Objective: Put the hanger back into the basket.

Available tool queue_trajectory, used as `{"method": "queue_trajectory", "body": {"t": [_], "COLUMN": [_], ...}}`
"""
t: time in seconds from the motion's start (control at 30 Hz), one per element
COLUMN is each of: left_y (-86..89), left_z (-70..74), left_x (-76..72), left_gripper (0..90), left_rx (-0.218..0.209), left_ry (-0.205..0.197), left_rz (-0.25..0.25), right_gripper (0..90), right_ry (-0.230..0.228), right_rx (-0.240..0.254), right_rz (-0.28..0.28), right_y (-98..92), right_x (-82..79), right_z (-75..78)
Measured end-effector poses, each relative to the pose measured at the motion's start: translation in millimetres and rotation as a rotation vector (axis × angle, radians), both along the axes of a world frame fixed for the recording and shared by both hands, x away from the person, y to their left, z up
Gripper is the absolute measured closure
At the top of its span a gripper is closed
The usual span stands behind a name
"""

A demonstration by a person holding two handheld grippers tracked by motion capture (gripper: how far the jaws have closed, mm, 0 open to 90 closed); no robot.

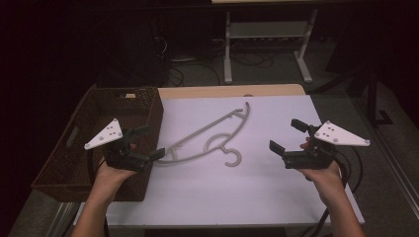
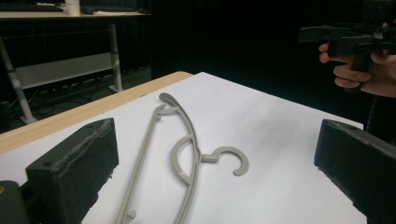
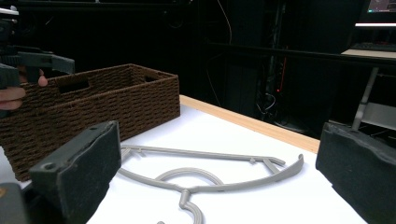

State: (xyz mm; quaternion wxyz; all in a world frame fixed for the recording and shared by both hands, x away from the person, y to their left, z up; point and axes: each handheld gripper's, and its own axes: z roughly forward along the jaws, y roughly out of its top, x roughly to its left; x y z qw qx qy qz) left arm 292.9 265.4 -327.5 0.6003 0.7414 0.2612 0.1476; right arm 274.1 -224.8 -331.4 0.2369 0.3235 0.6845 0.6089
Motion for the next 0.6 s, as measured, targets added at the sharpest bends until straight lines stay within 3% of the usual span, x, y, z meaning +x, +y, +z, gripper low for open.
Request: {"method": "queue_trajectory", "body": {"t": [0.4,0.6], "left_y": [-20.5,-51.4], "left_z": [7.0,2.4], "left_x": [4.6,13.1], "left_gripper": [0.0,0.0], "left_rx": [0.053,0.115], "left_ry": [0.015,0.029], "left_rz": [-0.037,-0.094], "right_gripper": [0.0,0.0], "right_ry": [0.025,0.052], "right_rx": [-0.025,-0.052], "right_rz": [-0.001,0.008], "right_y": [2.9,6.5], "right_x": [3.8,7.9], "right_z": [-5.4,-12.6]}}
